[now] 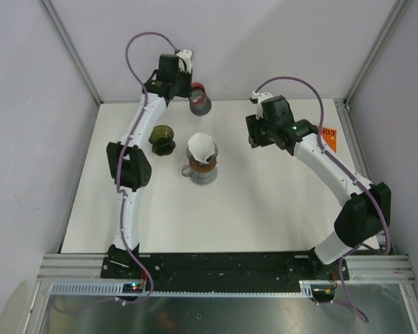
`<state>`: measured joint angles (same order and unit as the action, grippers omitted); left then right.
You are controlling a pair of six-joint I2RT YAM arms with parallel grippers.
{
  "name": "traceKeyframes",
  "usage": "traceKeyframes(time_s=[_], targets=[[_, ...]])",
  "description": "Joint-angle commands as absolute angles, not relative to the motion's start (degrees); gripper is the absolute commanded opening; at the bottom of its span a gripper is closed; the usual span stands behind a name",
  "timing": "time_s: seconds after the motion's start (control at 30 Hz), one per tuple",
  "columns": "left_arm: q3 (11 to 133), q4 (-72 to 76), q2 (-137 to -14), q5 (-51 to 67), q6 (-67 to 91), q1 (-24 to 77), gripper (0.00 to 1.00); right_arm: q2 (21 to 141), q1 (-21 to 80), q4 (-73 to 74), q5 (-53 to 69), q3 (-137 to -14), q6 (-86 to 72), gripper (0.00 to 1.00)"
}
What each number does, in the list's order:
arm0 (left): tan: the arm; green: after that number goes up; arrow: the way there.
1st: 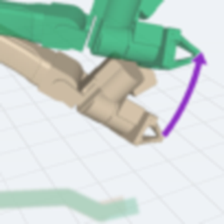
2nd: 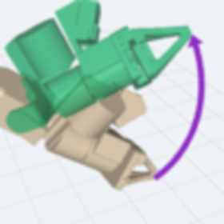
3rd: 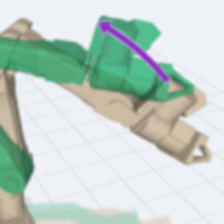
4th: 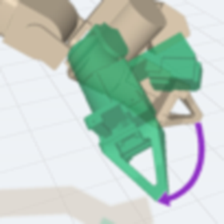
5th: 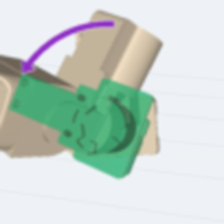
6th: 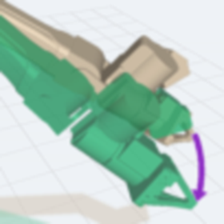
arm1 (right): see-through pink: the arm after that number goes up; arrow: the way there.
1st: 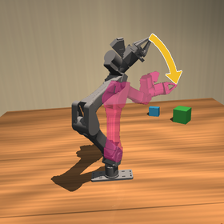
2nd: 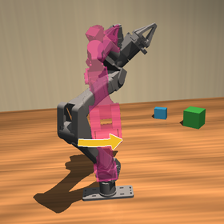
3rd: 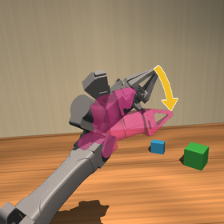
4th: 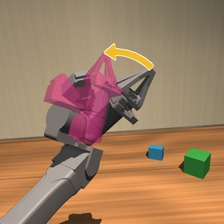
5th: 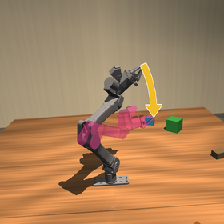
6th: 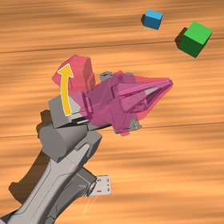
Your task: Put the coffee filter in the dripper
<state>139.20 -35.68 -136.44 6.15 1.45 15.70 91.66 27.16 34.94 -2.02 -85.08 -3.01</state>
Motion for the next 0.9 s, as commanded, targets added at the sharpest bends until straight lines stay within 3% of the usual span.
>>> traceKeyframes(time_s=[0.0, 0.3, 0.5, 0.87], targets=[[140.5, -31.7, -123.2, 7.0, 0.5, 16.0, 0.00, 85.5, 26.4, 33.3, -3.3, -84.2, -3.9, 0.52], [131.1, -31.8, -112.7, 5.4, -3.1, 20.3, 0.00, 82.7, 32.7, 26.4, -6.2, -95.7, -5.9, 0.53], [129.2, -32.0, -107.5, 0.8, -7.5, 26.0, 0.00, 88.3, 40.1, 22.3, -18.4, -108.0, -5.8, 0.56], [129.0, -32.2, -105.8, -3.5, -9.9, 33.5, 0.00, 93.8, 41.8, 18.8, -22.4, -110.9, -5.0, 0.52]])
